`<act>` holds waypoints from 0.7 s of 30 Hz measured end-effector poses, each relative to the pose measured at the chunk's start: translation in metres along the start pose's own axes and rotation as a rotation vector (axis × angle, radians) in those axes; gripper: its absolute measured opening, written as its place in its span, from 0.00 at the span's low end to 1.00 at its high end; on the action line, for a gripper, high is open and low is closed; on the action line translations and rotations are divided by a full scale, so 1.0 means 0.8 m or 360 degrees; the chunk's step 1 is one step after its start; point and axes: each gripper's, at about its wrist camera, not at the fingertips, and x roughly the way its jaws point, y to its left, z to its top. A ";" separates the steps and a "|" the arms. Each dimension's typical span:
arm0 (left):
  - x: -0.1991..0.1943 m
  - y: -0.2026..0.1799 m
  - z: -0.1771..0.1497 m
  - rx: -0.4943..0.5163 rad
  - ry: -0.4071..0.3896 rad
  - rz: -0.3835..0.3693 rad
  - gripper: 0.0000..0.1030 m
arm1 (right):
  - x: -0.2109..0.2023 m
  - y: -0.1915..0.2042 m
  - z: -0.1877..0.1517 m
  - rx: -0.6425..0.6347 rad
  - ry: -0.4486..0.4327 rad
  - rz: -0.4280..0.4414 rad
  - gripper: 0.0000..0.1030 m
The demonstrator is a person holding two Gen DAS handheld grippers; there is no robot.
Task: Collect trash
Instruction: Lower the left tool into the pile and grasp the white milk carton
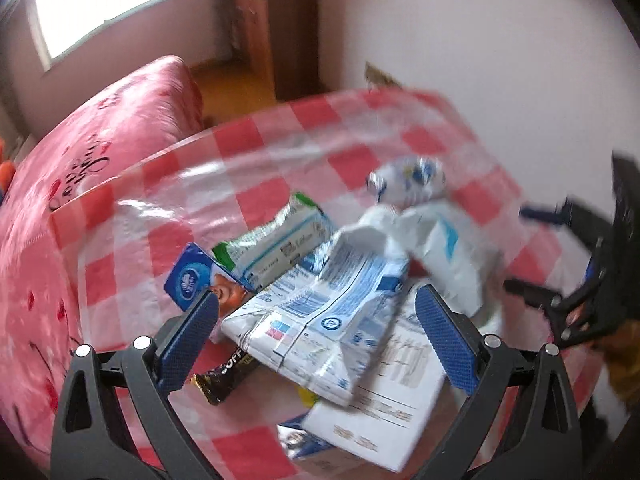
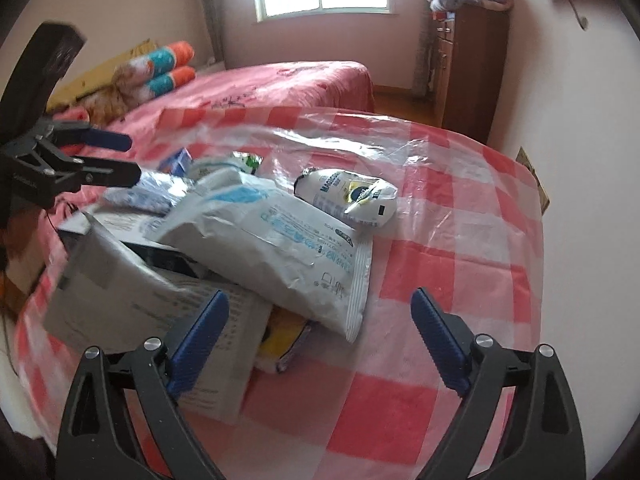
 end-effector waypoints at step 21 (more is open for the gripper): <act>0.062 0.011 -0.009 -0.0121 0.0177 -0.0493 0.96 | 0.056 0.028 0.030 -0.0297 -0.0001 -0.0011 0.92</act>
